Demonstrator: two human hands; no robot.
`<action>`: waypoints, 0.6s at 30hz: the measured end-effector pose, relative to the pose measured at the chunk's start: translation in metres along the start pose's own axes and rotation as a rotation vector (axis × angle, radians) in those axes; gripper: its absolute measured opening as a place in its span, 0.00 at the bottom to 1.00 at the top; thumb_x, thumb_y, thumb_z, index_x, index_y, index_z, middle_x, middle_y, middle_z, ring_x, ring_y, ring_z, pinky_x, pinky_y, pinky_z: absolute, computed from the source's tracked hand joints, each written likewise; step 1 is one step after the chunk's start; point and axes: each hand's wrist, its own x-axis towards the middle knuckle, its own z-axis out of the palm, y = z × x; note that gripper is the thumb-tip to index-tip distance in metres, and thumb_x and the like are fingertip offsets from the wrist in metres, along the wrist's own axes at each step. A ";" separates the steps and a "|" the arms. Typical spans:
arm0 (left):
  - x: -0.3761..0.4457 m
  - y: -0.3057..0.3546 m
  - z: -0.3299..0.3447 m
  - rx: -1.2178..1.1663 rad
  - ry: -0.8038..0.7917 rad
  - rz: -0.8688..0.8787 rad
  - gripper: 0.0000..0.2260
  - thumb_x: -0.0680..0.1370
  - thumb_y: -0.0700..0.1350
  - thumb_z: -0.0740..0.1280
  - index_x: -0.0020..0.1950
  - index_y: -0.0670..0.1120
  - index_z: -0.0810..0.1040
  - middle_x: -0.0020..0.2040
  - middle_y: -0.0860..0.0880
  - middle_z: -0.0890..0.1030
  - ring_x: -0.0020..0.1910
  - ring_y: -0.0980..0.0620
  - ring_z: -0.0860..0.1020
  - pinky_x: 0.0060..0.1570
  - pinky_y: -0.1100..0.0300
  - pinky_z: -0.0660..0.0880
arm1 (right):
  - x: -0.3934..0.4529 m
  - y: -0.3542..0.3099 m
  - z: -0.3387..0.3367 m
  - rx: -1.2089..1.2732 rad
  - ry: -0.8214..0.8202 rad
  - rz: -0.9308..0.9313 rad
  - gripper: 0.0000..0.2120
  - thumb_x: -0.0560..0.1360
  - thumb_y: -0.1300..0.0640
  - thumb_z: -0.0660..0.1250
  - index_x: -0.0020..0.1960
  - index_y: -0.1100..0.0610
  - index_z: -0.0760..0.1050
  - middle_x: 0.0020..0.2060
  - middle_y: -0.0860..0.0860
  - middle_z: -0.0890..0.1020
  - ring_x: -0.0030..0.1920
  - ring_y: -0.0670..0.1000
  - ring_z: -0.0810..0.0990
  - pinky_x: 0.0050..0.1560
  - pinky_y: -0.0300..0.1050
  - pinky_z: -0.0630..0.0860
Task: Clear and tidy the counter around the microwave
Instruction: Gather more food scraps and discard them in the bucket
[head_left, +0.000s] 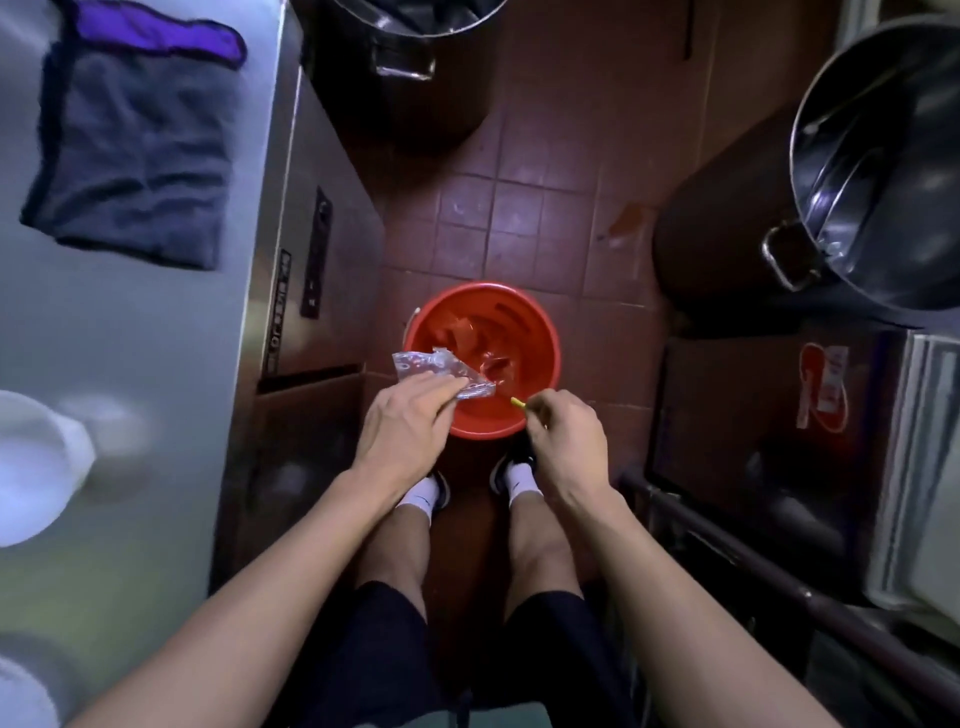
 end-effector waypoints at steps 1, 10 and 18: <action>0.011 0.000 0.009 0.000 -0.001 0.002 0.14 0.79 0.46 0.65 0.63 0.49 0.82 0.60 0.50 0.83 0.62 0.50 0.79 0.63 0.51 0.75 | 0.011 0.008 0.005 0.010 -0.008 0.006 0.03 0.76 0.57 0.68 0.48 0.54 0.81 0.43 0.51 0.81 0.46 0.55 0.79 0.43 0.48 0.74; 0.087 -0.018 0.092 -0.109 -0.046 -0.071 0.14 0.80 0.42 0.66 0.66 0.49 0.80 0.63 0.52 0.81 0.64 0.54 0.77 0.67 0.54 0.73 | 0.102 0.079 0.060 0.047 -0.075 0.008 0.04 0.76 0.56 0.68 0.49 0.51 0.81 0.45 0.48 0.81 0.47 0.52 0.80 0.47 0.49 0.77; 0.129 -0.043 0.155 -0.216 -0.074 -0.049 0.14 0.80 0.41 0.66 0.65 0.47 0.80 0.63 0.51 0.81 0.64 0.54 0.77 0.67 0.57 0.71 | 0.146 0.130 0.099 0.087 -0.046 0.057 0.04 0.75 0.58 0.69 0.48 0.50 0.80 0.44 0.47 0.82 0.45 0.51 0.80 0.49 0.51 0.78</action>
